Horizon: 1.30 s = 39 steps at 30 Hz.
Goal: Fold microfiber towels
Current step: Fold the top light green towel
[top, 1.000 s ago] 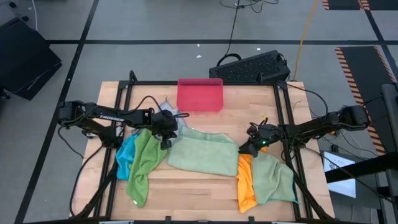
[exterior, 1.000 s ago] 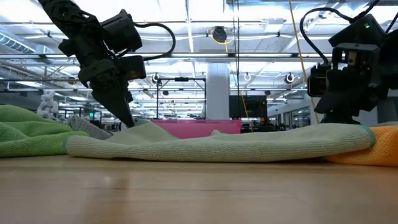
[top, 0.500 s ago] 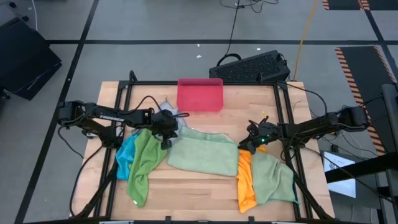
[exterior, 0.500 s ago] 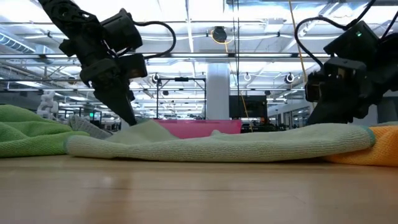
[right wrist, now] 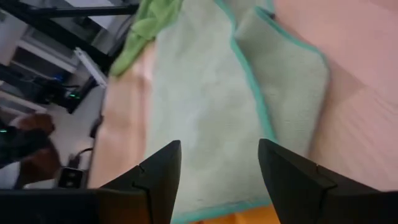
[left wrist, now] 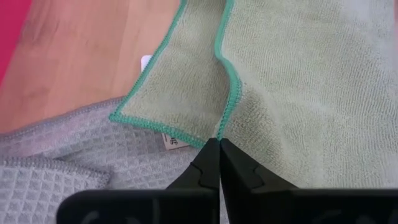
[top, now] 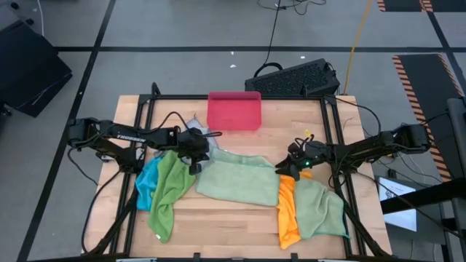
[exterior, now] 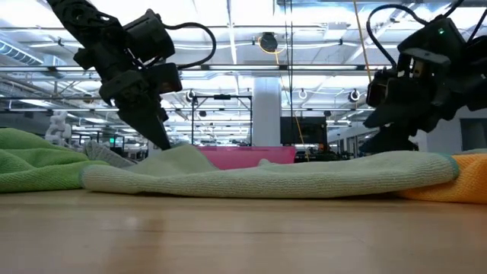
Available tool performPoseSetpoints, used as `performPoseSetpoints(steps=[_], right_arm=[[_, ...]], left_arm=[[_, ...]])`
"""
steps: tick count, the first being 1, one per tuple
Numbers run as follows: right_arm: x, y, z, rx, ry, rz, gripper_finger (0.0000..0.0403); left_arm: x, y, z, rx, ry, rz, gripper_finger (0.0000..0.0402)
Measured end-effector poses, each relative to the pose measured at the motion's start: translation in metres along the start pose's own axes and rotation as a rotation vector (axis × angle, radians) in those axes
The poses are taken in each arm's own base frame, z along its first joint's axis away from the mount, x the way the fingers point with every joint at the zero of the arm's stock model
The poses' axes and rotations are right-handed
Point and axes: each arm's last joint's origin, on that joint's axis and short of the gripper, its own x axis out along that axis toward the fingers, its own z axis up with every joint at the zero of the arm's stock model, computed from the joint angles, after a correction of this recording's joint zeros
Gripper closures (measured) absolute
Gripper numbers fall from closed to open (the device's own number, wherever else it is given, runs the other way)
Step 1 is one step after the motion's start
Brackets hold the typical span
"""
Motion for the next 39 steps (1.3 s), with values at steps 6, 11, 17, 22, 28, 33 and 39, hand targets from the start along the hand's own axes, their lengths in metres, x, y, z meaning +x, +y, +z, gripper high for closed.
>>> performPoseSetpoints(steps=[6, 11, 17, 22, 28, 33, 39], right_arm=[[-0.001, -0.008, -0.006, 0.010, 0.017, -0.130, 0.0198], [0.001, -0.010, -0.008, 0.010, 0.040, -0.142, 0.0198], [0.006, -0.006, -0.011, -0.031, 0.058, -0.085, 0.0221], [0.011, -0.008, -0.018, -0.044, 0.105, -0.096, 0.0295], [0.012, -0.002, -0.014, -0.089, 0.057, -0.039, 0.0393], [0.011, 0.005, -0.009, -0.079, 0.067, -0.039, 0.0395], [0.010, 0.018, -0.004, -0.089, 0.214, -0.130, 0.0390]], left_arm=[[-0.002, -0.001, 0.000, 0.030, -0.005, -0.008, 0.0399], [-0.010, -0.003, 0.003, 0.047, -0.043, -0.008, 0.0398], [-0.017, -0.004, 0.006, 0.055, -0.076, -0.007, 0.0396], [-0.017, -0.004, 0.006, 0.054, -0.070, -0.007, 0.0398], [-0.017, -0.009, 0.006, 0.069, -0.070, -0.019, 0.0399], [-0.025, -0.025, 0.007, 0.128, -0.096, -0.108, 0.0398], [-0.043, -0.049, 0.010, 0.212, -0.171, -0.168, 0.0399]])
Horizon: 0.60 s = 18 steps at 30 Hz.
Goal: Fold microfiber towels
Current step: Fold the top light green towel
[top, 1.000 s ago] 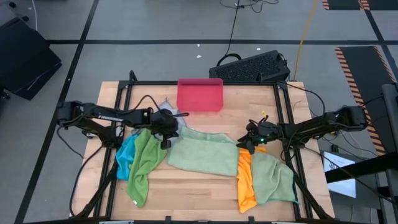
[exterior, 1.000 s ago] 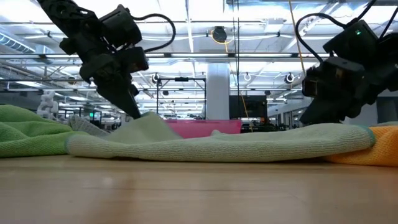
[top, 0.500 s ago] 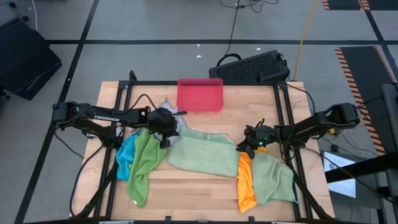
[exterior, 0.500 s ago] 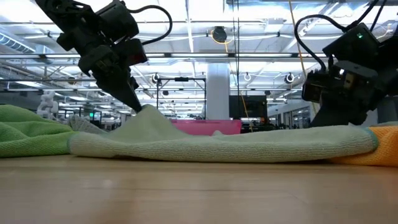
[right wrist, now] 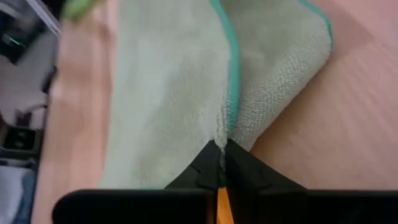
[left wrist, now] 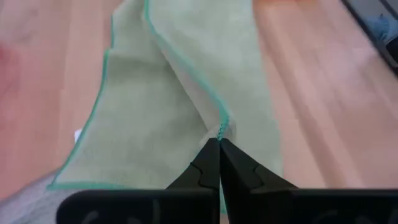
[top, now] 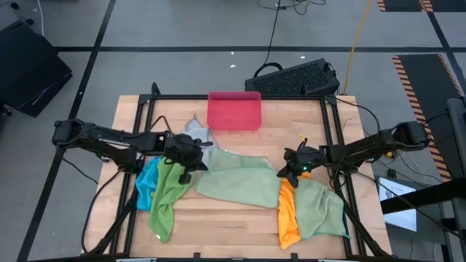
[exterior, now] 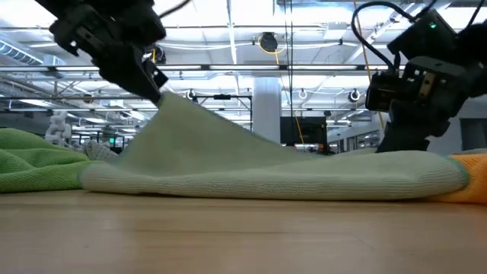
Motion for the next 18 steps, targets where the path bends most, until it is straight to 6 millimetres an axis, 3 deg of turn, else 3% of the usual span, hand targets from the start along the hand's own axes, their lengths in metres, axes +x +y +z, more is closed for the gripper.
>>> performPoseSetpoints(steps=[5, 11, 18], right_arm=[[-0.009, 0.017, 0.013, -0.076, 0.084, -0.087, 0.0391], [-0.025, 0.032, 0.033, -0.157, 0.034, -0.223, 0.0393], [-0.018, 0.027, 0.031, -0.170, 0.049, -0.307, 0.0379]], left_arm=[[-0.011, -0.014, 0.007, 0.050, -0.065, 0.054, 0.0398], [-0.016, -0.006, 0.008, 0.010, -0.073, 0.303, 0.0398], [0.005, 0.011, -0.001, -0.067, 0.016, 0.362, 0.0398]])
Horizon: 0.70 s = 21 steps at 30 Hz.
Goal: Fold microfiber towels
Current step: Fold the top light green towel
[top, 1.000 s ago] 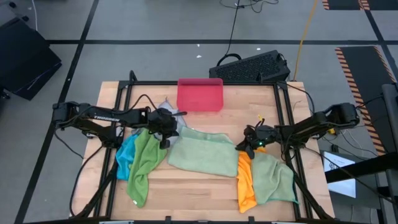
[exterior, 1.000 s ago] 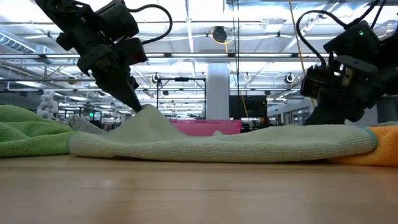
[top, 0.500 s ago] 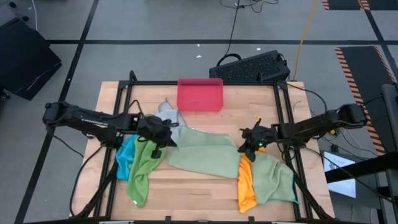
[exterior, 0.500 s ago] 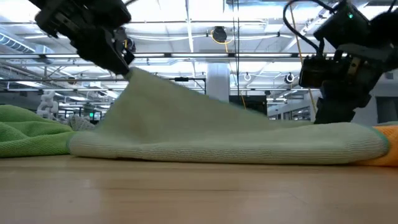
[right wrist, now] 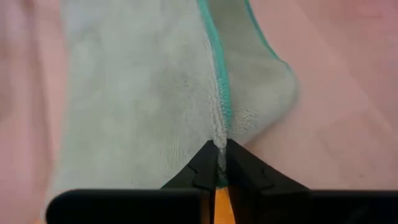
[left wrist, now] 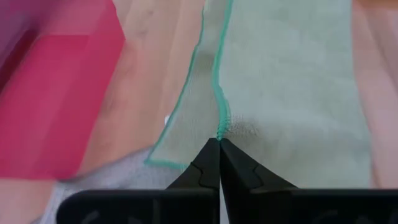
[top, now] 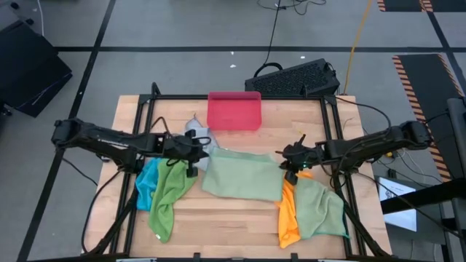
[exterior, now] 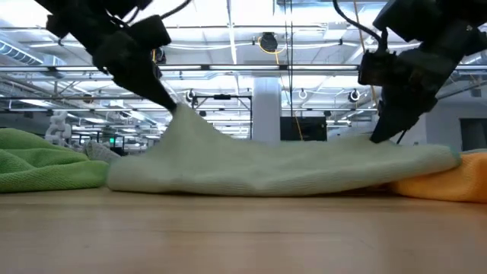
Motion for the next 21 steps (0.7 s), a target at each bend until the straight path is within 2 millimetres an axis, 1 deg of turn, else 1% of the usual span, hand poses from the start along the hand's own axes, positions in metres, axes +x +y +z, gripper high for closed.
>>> performPoseSetpoints(steps=[4, 9, 13, 15, 18, 21], right_arm=[[0.006, -0.001, -0.001, -0.020, -0.005, -0.073, 0.0378], [0.014, -0.001, -0.001, -0.065, -0.008, -0.114, 0.0370], [0.018, -0.002, 0.002, -0.083, -0.069, -0.175, 0.0348], [0.019, -0.002, 0.002, -0.104, -0.067, -0.180, 0.0344], [0.018, -0.001, 0.002, -0.119, -0.056, -0.154, 0.0354], [0.013, 0.000, 0.003, -0.116, -0.061, -0.111, 0.0379]], left_arm=[[0.018, 0.001, -0.010, 0.003, 0.097, 0.010, 0.0399], [0.030, 0.008, -0.014, -0.020, 0.129, 0.059, 0.0395], [0.031, 0.014, -0.015, -0.036, 0.131, 0.084, 0.0395], [0.030, 0.015, -0.015, -0.033, 0.131, 0.086, 0.0398], [0.025, 0.015, -0.012, -0.017, 0.110, 0.086, 0.0397], [0.023, 0.014, -0.011, -0.011, 0.105, 0.069, 0.0394]])
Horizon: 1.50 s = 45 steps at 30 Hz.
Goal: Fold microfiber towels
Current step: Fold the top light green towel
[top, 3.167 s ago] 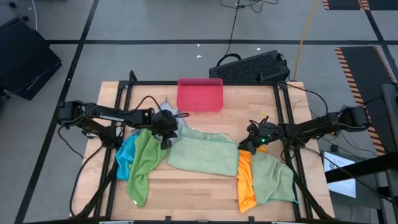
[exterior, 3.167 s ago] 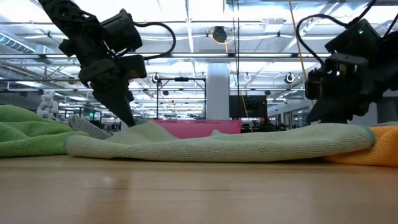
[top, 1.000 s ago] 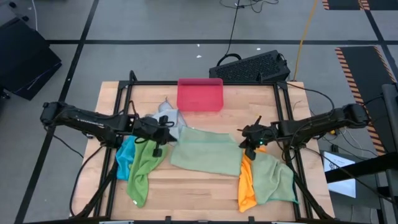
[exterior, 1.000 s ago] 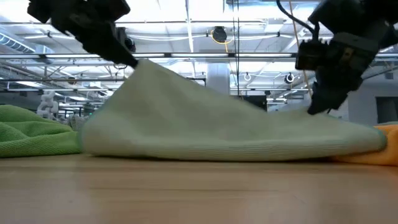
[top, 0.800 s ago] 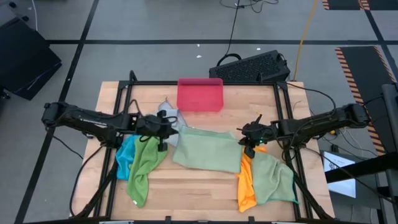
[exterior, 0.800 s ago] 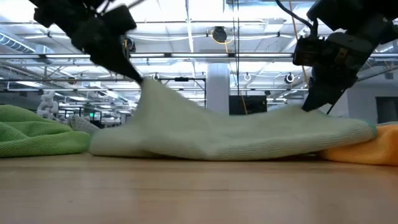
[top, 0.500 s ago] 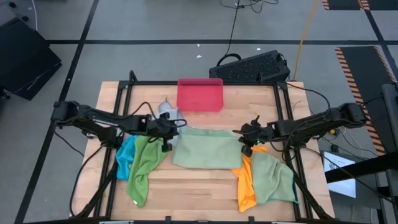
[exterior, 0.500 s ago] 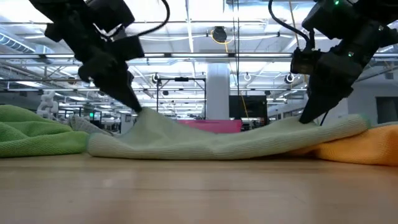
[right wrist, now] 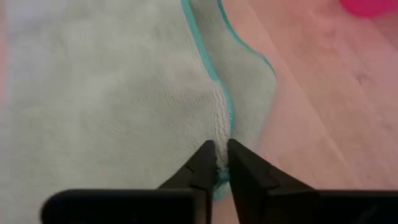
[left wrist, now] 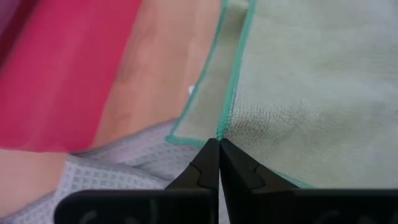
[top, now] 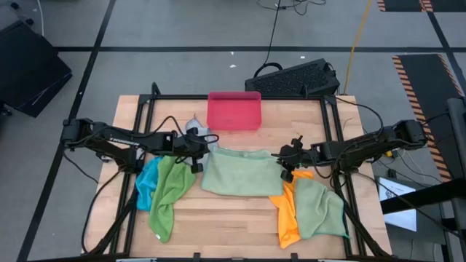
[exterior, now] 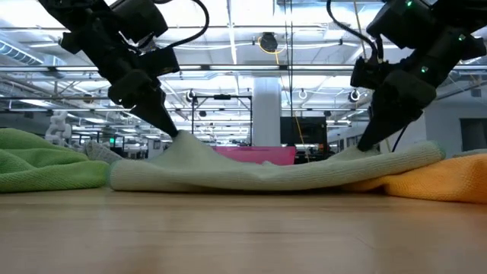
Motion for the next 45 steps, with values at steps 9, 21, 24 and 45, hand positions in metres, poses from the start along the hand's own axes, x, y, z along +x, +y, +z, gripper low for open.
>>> performPoseSetpoints(steps=[9, 21, 24, 45], right_arm=[[-0.011, -0.003, 0.003, 0.007, -0.056, -0.037, 0.0396], [-0.031, -0.017, 0.008, 0.006, -0.153, -0.154, 0.0400], [-0.026, -0.020, 0.009, 0.030, -0.138, -0.146, 0.0400], [-0.012, -0.019, 0.005, 0.032, -0.064, -0.176, 0.0375]], left_arm=[[-0.002, -0.001, 0.000, 0.002, -0.005, 0.010, 0.0396], [-0.039, 0.016, 0.005, 0.014, -0.087, 0.143, 0.0398], [-0.030, 0.020, 0.001, -0.025, -0.037, 0.109, 0.0399], [0.001, 0.017, -0.007, -0.091, 0.071, 0.081, 0.0374]])
